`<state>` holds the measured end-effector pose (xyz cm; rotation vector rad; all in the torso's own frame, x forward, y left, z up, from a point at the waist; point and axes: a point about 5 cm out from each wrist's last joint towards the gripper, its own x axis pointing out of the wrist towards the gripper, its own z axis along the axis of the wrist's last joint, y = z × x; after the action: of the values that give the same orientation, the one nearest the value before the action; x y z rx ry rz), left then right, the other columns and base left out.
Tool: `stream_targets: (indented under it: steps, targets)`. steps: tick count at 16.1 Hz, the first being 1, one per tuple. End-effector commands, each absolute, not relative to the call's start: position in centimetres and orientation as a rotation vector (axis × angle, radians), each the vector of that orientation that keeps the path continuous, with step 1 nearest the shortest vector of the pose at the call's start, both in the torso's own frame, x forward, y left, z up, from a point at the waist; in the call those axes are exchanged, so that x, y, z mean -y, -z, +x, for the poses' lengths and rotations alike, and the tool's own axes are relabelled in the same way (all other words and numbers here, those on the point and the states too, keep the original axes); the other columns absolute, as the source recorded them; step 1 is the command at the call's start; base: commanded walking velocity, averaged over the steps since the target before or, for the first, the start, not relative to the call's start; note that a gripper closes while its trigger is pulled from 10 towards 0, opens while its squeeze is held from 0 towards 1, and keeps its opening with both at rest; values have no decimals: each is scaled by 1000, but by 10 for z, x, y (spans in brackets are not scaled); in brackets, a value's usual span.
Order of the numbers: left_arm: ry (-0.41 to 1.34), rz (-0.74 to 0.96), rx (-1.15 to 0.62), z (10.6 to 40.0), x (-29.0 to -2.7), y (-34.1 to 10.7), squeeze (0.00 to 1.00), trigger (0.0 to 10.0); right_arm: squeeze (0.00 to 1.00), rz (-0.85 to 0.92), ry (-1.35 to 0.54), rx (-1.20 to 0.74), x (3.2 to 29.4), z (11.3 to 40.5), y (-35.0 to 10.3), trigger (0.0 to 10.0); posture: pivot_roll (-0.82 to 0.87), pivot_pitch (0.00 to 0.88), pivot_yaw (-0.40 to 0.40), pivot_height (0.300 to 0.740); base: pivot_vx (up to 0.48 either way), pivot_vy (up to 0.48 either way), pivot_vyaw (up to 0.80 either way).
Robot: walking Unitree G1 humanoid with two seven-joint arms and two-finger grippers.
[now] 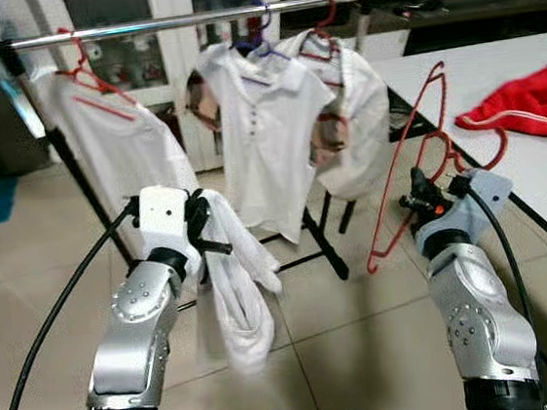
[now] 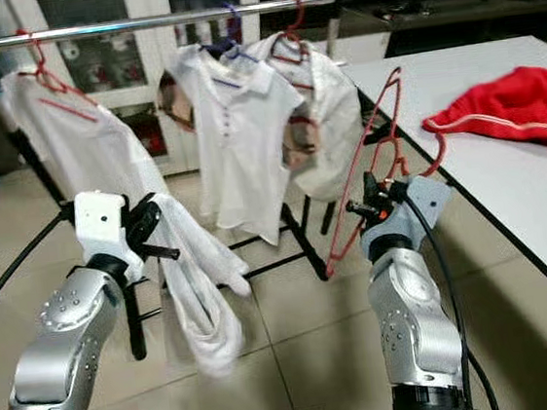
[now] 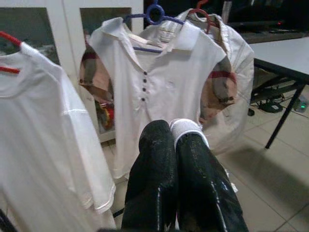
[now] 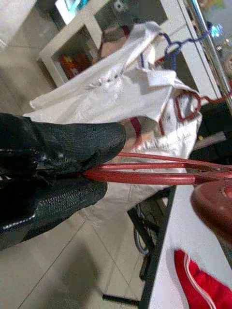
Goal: Hang hanger
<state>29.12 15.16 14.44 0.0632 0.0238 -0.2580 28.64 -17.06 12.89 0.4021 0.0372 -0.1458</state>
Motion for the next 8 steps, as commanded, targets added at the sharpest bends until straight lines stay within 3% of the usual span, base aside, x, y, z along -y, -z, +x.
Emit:
stream_targets:
  steps: [1, 2, 8]
  targets:
    - [283, 75, 18, 291, -145, -153, 0, 10000, 0, 402, 155, -38, 176, 286, -128, 10000, -96, 0, -40, 719, 0, 0, -587]
    - [288, 73, 17, 291, -144, -152, 0, 10000, 0, 459, 102, 6, 172, 285, -132, 10000, -98, 0, -40, 719, 0, 0, -800]
    - [319, 71, -15, 287, -141, -148, 0, 10000, 0, 376, 199, -89, 180, 282, -122, 10000, -96, 0, -49, 719, 0, 0, -791]
